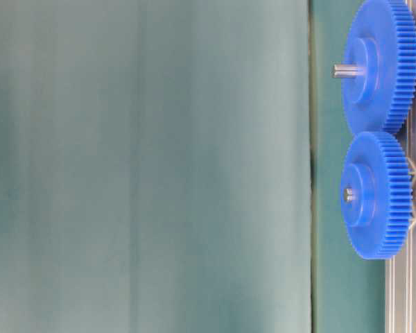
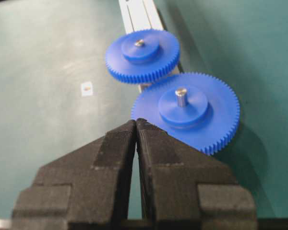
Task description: Find the location of the shaft and insert the small gear.
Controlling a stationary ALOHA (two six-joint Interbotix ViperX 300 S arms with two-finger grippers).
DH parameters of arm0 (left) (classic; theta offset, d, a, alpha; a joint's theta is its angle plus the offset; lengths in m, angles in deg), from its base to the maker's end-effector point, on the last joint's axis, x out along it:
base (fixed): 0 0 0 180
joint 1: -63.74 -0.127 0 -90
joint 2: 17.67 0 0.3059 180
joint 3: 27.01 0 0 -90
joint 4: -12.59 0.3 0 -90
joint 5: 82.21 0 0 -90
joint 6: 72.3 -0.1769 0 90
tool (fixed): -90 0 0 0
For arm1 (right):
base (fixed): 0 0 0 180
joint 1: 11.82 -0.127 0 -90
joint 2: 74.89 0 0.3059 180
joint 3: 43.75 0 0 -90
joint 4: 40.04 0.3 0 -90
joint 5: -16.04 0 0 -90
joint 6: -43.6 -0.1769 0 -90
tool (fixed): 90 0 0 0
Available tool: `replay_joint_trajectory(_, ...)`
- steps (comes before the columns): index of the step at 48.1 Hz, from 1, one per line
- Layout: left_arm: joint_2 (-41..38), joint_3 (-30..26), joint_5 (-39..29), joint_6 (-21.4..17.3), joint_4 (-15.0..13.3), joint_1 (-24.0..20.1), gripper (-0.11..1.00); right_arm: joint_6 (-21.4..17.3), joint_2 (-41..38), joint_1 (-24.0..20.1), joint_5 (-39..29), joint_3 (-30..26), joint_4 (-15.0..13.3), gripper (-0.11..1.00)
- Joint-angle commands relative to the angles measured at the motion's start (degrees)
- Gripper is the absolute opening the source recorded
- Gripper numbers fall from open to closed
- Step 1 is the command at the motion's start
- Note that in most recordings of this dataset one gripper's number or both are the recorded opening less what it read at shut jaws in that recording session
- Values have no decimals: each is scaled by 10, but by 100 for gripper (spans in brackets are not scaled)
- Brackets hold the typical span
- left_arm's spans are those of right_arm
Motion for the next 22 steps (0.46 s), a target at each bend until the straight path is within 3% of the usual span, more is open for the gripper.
replay_joint_trajectory(1,-2,-6,12,1,1,1,55,-3,-4,4,5,-7,0,12)
replay_joint_trajectory(22,-5,-3,31,1,1,1,55,-3,-4,14,5,-6,0,12)
